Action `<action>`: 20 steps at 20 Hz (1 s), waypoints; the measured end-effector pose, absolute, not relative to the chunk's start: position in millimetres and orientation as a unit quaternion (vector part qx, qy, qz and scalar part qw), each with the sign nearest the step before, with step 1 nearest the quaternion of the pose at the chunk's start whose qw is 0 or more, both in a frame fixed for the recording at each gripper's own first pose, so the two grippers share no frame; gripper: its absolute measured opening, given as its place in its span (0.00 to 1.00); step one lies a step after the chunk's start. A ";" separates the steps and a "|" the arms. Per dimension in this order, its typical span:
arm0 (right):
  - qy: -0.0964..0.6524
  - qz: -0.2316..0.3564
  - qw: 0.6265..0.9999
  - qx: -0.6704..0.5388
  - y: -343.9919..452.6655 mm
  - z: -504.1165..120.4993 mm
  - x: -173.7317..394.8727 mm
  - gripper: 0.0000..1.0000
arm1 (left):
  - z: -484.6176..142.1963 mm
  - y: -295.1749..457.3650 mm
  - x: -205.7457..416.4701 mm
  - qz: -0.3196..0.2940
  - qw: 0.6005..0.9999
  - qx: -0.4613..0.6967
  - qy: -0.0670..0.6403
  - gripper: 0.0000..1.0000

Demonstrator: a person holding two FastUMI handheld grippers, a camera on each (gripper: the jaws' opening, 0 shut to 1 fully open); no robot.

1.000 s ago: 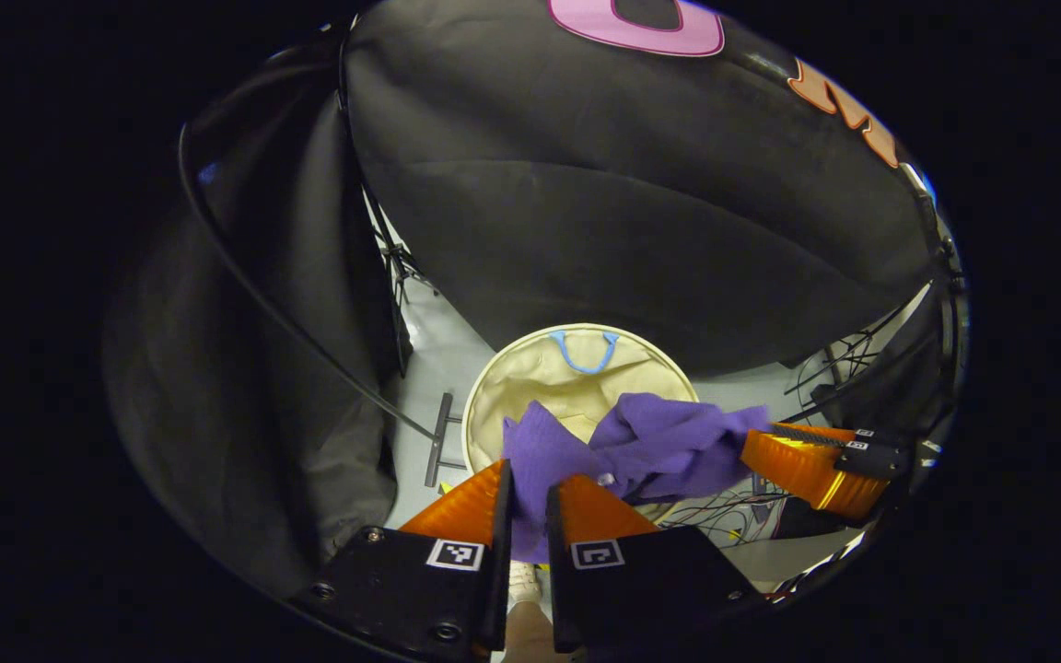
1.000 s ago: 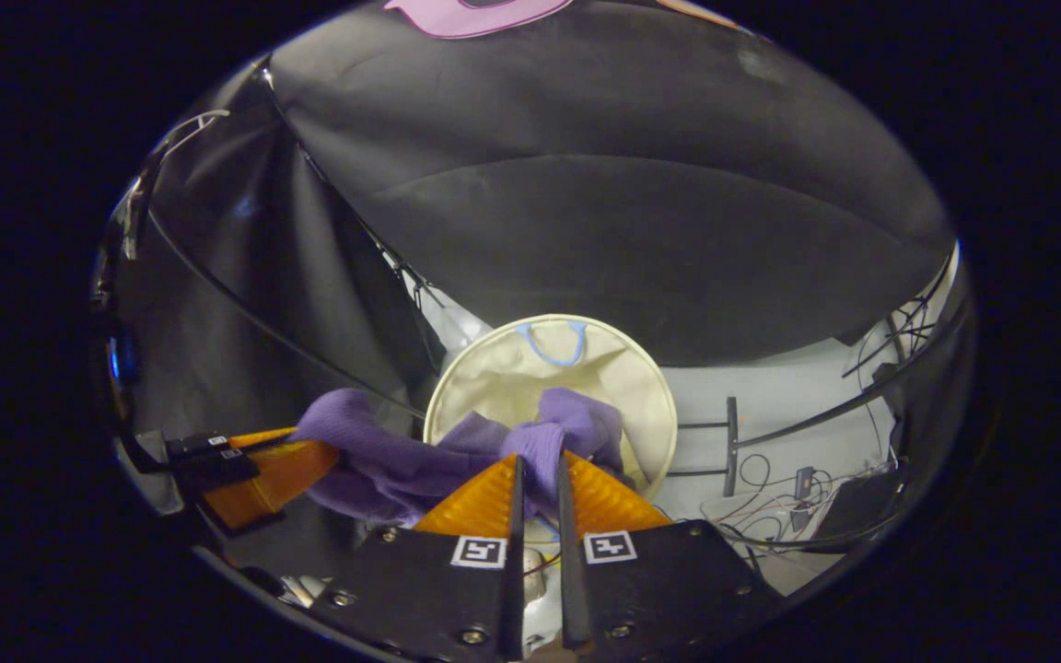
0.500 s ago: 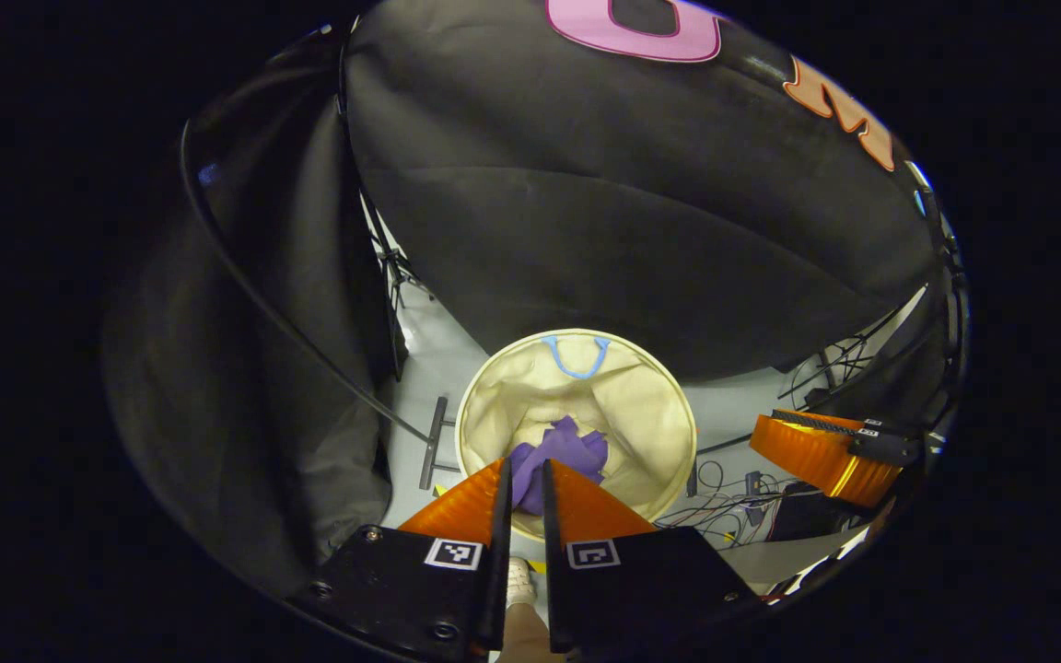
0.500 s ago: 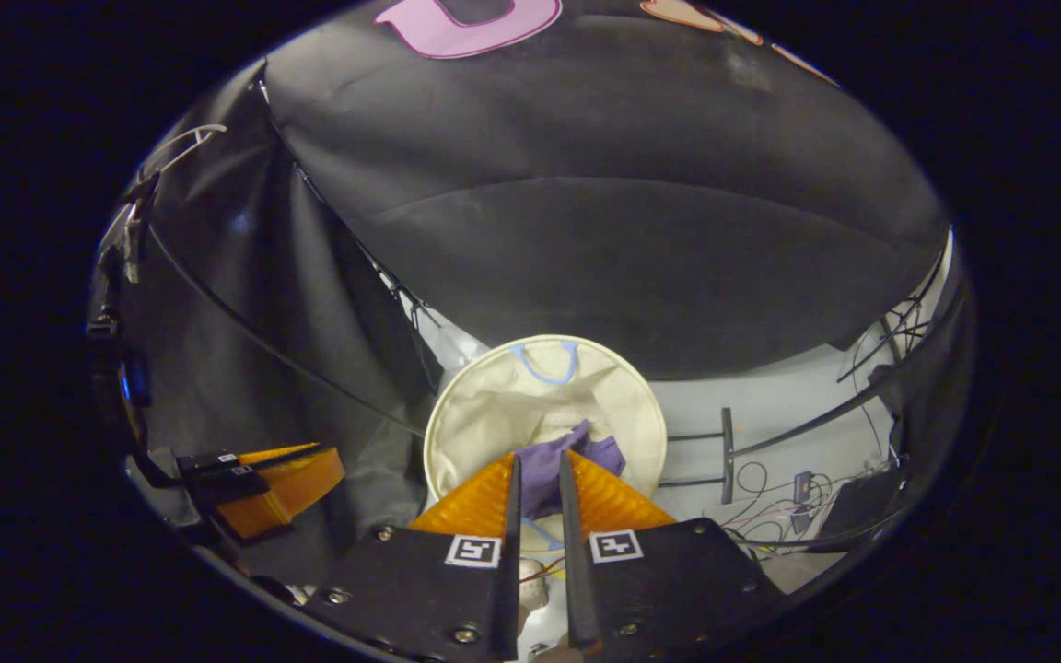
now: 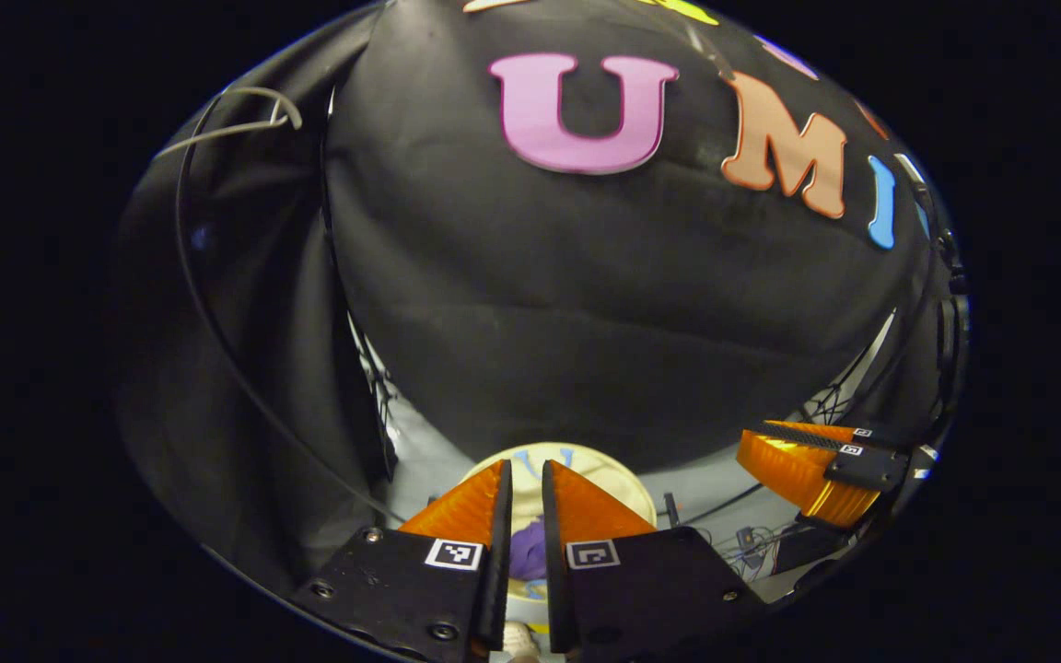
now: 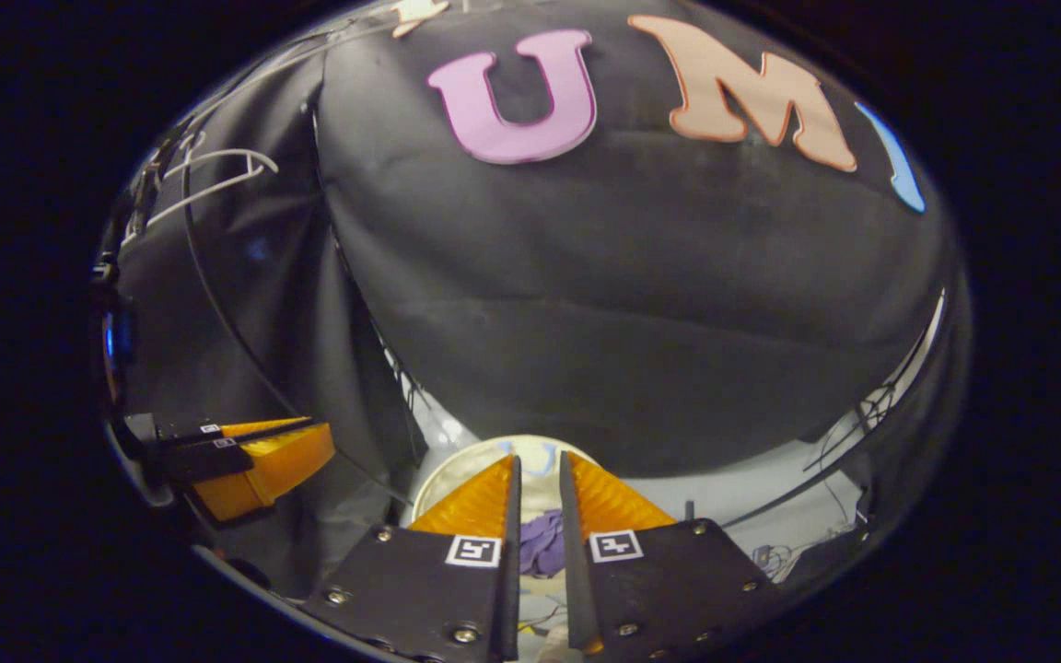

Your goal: Grasp the clothes on the hanger with both hands and then place them into the laundry hamper below.

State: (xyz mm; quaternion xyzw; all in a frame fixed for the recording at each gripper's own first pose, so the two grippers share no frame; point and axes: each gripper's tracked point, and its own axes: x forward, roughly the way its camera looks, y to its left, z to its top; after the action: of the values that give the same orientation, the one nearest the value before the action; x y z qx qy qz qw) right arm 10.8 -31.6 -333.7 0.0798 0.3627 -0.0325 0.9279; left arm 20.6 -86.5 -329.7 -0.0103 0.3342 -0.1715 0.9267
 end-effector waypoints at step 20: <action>0.038 -0.095 0.994 0.035 -132.5 -5.0 12.4 0.98 | -3.0 -182.0 17.0 -0.249 0.967 -0.047 0.021 0.94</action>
State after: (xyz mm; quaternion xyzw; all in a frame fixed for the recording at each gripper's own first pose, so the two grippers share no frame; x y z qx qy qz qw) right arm 12.4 -132.5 -5.0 0.0347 0.0375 -0.0945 0.9942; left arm 17.0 -182.0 -3.0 -0.0468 0.0211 -0.2486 0.9672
